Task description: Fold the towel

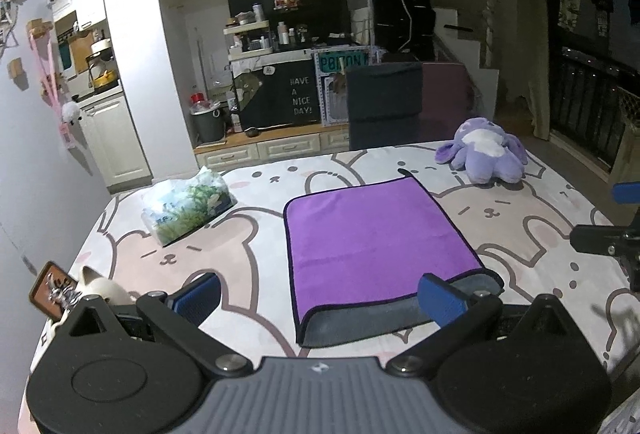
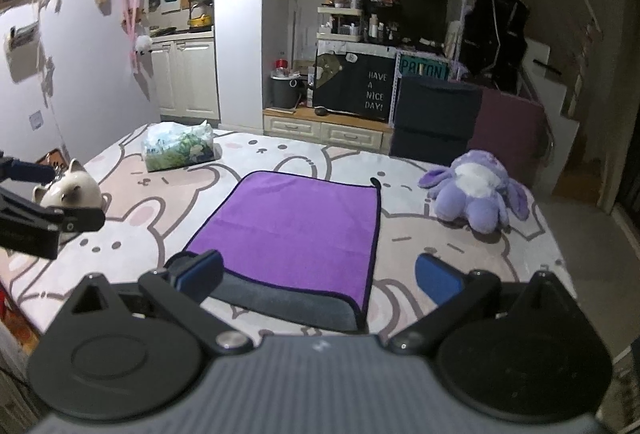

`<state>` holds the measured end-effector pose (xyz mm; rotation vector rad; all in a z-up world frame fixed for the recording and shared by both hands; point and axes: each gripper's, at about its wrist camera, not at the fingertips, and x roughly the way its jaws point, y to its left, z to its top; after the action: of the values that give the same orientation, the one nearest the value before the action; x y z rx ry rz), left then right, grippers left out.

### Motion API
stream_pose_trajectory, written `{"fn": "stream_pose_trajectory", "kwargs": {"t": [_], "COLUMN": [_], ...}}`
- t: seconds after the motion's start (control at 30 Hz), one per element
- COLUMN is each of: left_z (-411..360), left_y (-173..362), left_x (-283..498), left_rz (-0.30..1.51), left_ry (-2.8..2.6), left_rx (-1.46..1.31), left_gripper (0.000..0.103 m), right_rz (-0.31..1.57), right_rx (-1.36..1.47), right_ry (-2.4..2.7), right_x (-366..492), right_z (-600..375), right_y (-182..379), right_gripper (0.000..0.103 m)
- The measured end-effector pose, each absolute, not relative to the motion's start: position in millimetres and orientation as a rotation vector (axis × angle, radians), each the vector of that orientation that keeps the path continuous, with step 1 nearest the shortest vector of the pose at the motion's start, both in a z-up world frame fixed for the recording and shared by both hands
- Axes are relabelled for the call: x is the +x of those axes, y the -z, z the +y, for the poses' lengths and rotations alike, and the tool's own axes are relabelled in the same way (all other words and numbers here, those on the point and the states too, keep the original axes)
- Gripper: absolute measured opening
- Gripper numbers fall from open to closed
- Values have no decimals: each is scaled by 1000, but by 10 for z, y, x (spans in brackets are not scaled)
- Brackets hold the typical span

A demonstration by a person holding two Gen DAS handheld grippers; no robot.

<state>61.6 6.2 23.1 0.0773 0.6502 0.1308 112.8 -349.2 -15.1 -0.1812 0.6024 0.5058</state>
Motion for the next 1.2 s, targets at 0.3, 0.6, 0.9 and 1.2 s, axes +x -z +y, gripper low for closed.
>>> {"fn": "stream_pose_trajectory", "kwargs": {"t": [0.3,0.6,0.9,1.2], "left_z": [95,213,384,557], "left_y": [-18,331,817,1191], "left_x": [877,1215,1512,1658], "left_rz": [661,700,817,890], "left_ry": [-76,-51,34,107], "left_rx": [74,68,58,11], "left_gripper": [103,103,103,103], "right_rz": [637,670,702,759], "right_rx": [-118,-146,-183,-214], "right_ry": [-470,-508,-542,-583], "right_x": [1470,1753,2022,2235], "right_z": [-3532,-3397,-3307,-3299], "right_y": [295,595,1043,1520], "right_gripper": [103,103,103,103]}}
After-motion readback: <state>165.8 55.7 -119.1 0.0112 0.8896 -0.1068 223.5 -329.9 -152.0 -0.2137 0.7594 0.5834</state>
